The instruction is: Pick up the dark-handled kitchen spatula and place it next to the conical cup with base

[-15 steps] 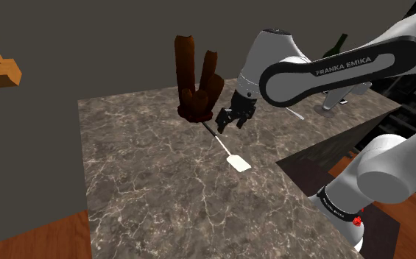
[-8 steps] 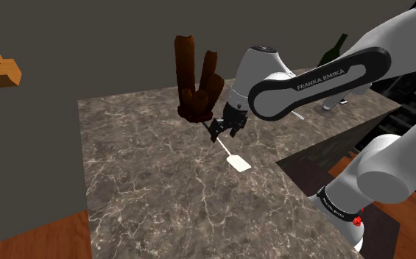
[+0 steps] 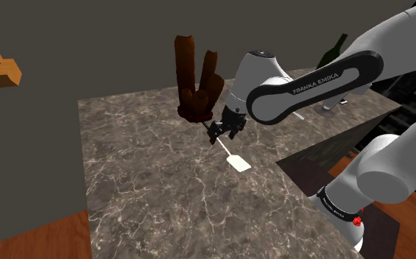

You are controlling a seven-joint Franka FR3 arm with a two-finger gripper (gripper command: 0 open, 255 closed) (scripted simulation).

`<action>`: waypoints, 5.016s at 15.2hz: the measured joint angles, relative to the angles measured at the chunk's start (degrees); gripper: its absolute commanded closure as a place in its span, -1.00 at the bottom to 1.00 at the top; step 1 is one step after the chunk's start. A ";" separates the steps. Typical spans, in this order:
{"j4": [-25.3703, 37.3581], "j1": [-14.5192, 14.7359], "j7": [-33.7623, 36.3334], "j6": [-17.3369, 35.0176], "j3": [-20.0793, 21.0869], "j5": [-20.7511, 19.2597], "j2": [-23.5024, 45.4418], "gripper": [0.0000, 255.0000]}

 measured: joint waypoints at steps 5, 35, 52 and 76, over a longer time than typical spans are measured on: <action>0.00 0.00 0.00 0.00 0.00 0.00 0.00 1.00; 9.90 0.00 0.12 -19.96 -2.46 0.20 -10.24 1.00; 20.93 -0.40 1.18 -33.38 -3.87 -0.75 -12.70 1.00; 28.56 -4.53 -10.36 -46.41 -14.48 -3.73 -16.28 1.00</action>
